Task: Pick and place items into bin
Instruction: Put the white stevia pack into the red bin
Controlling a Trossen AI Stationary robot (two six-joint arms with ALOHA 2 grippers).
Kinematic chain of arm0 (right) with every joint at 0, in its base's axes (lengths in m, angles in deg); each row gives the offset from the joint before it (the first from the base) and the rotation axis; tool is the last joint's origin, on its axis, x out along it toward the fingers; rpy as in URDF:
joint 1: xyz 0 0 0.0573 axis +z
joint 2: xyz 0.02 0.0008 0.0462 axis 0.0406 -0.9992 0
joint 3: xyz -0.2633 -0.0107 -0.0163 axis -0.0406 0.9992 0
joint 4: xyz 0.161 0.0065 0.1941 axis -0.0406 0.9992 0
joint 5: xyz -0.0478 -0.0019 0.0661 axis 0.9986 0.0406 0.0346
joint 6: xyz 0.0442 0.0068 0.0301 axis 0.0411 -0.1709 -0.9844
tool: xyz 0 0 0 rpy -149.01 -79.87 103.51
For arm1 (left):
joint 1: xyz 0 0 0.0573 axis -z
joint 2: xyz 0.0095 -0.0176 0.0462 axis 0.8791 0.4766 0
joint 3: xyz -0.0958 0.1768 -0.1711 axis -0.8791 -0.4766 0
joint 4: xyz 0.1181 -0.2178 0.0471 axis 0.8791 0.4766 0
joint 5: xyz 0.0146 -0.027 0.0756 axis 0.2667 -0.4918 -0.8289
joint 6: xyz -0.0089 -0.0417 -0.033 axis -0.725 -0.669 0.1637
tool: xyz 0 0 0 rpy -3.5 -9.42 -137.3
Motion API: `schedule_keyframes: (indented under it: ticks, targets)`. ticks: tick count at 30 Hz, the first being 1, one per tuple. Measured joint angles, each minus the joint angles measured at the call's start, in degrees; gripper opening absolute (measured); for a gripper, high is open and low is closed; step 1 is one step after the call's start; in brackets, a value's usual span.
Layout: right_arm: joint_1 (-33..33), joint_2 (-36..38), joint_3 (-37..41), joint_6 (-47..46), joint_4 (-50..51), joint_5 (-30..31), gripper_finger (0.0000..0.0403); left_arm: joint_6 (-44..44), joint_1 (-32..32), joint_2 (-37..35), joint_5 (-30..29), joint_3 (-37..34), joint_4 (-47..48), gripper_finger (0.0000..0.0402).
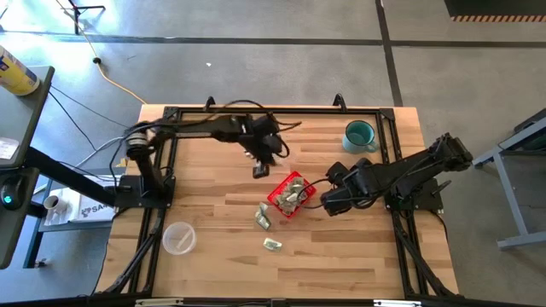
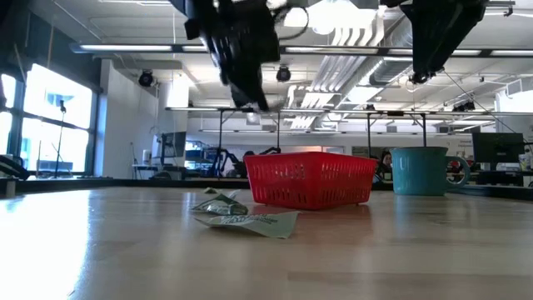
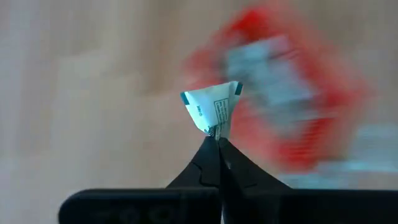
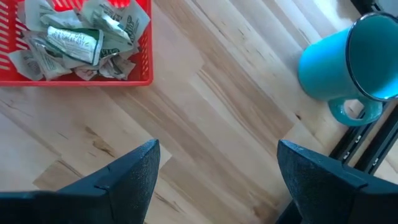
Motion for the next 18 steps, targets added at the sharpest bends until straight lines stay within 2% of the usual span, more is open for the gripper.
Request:
schedule_keyframes:
  ticks: [1,3,6,10,11,14,18]
  targets:
    - [-0.3,0.0,0.0,0.8,-0.2,0.0,0.0314,-1.2,0.5,-1.2,6.3,-0.1,0.0,0.0022]
    - [-0.8,0.0,0.0,2.4,-1.2,-0.2,0.0314,-2.5,2.5,-1.5,11.9,-0.4,-0.1,0.0030]
    - [-1.7,0.0,0.0,4.9,-2.9,0.2,0.0314,-2.5,7.3,0.8,12.6,-1.5,-0.9,0.0050]
    - [-2.2,0.0,0.0,7.3,-5.7,1.9,0.0314,-4.9,12.9,5.2,12.5,-2.0,-9.3,0.0074]
    - [-2.4,0.0,0.0,7.8,-6.3,2.1,0.0314,-5.7,13.6,5.4,12.0,-2.0,-11.7,0.0081]
    - [-2.4,-0.1,0.0,8.6,-7.6,1.2,0.0314,-6.6,14.5,5.1,5.0,-1.2,-13.3,0.0104]
    - [-2.1,-0.1,0.0,8.4,-8.3,-1.0,0.0314,-6.8,14.7,2.9,-3.2,0.0,-3.4,0.0146]
